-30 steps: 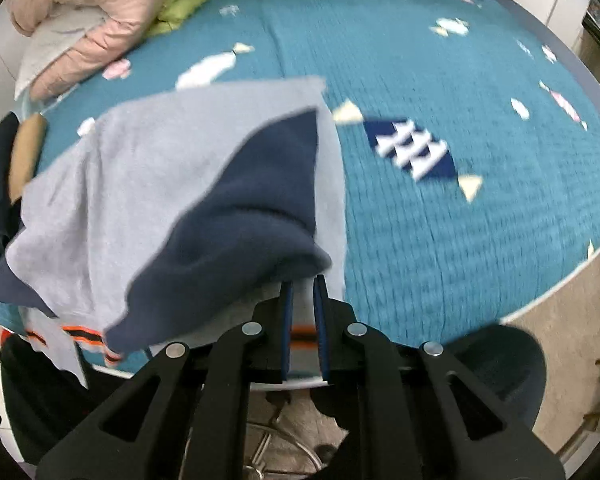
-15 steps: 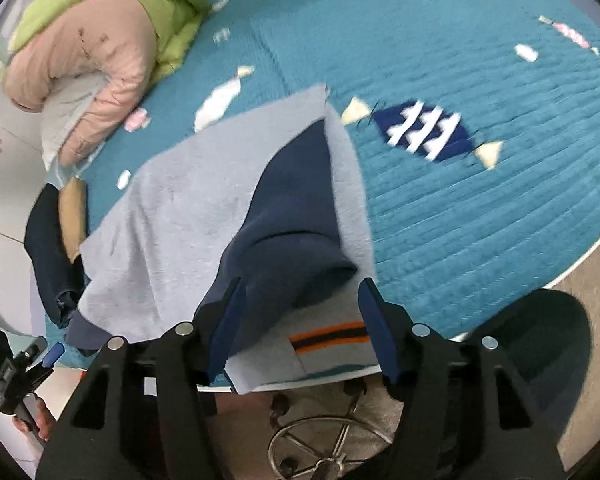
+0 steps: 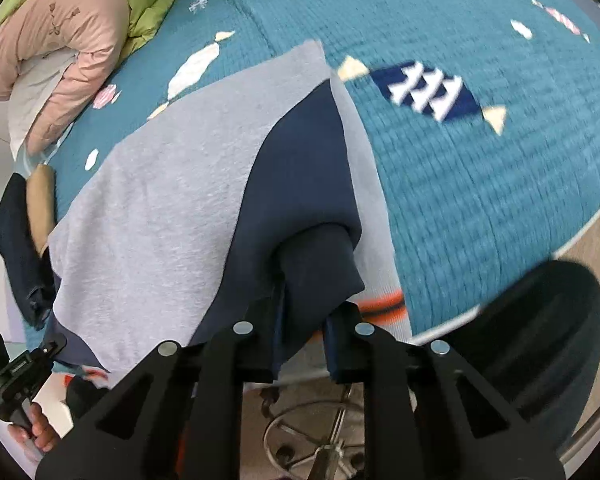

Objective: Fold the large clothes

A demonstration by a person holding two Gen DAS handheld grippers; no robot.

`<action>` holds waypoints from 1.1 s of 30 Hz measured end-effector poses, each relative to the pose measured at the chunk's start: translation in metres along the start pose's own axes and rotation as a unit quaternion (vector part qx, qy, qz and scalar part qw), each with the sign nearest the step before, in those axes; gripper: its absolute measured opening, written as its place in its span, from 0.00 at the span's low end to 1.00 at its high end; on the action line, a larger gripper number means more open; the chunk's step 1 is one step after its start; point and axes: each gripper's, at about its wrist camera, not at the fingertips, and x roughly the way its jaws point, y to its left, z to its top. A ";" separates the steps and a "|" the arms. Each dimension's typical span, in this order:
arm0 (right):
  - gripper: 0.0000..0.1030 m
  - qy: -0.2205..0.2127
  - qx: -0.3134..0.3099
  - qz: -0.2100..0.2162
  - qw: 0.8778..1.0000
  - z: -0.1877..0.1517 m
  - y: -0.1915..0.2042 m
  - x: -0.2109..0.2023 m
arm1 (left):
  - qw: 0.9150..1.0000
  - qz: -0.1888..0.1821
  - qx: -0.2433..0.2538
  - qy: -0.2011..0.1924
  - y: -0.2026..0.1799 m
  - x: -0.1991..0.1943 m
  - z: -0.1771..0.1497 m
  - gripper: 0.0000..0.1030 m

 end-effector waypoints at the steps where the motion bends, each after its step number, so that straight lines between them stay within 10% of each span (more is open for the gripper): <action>1: 0.15 0.001 -0.008 -0.012 1.000 -0.002 -0.001 0.009 | 1.000 0.012 0.017 0.003 -0.003 0.004 -0.001 0.11; 6: 0.23 0.023 -0.004 -0.018 1.000 0.004 -0.001 0.018 | 0.995 0.063 0.076 0.029 -0.018 0.019 0.002 0.23; 10: 0.50 -0.016 0.006 0.015 1.000 0.017 -0.016 -0.021 | 0.995 0.050 0.090 -0.016 -0.026 -0.011 0.019 0.62; 12: 0.69 -0.042 0.021 0.003 0.999 0.027 -0.023 -0.034 | 0.994 0.048 0.090 -0.029 -0.024 -0.017 0.033 0.62; 24: 0.70 -0.048 -0.055 -0.033 0.997 0.129 0.020 0.006 | 1.000 0.010 0.005 -0.018 -0.009 0.037 0.133 0.61; 26: 0.70 -0.020 -0.054 -0.024 0.998 0.141 0.024 0.028 | 1.000 0.008 0.006 -0.016 -0.007 0.051 0.139 0.39; 28: 0.56 -0.004 -0.041 -0.037 0.998 0.148 0.026 0.043 | 0.999 0.044 0.002 -0.009 0.000 0.066 0.145 0.16; 31: 0.14 -0.006 -0.046 -0.070 0.996 0.154 0.030 0.051 | 0.998 0.052 0.015 -0.022 0.000 0.064 0.149 0.09; 33: 0.08 -0.033 -0.050 -0.055 0.997 0.155 0.033 0.038 | 0.996 0.056 0.030 -0.055 -0.008 0.046 0.150 0.09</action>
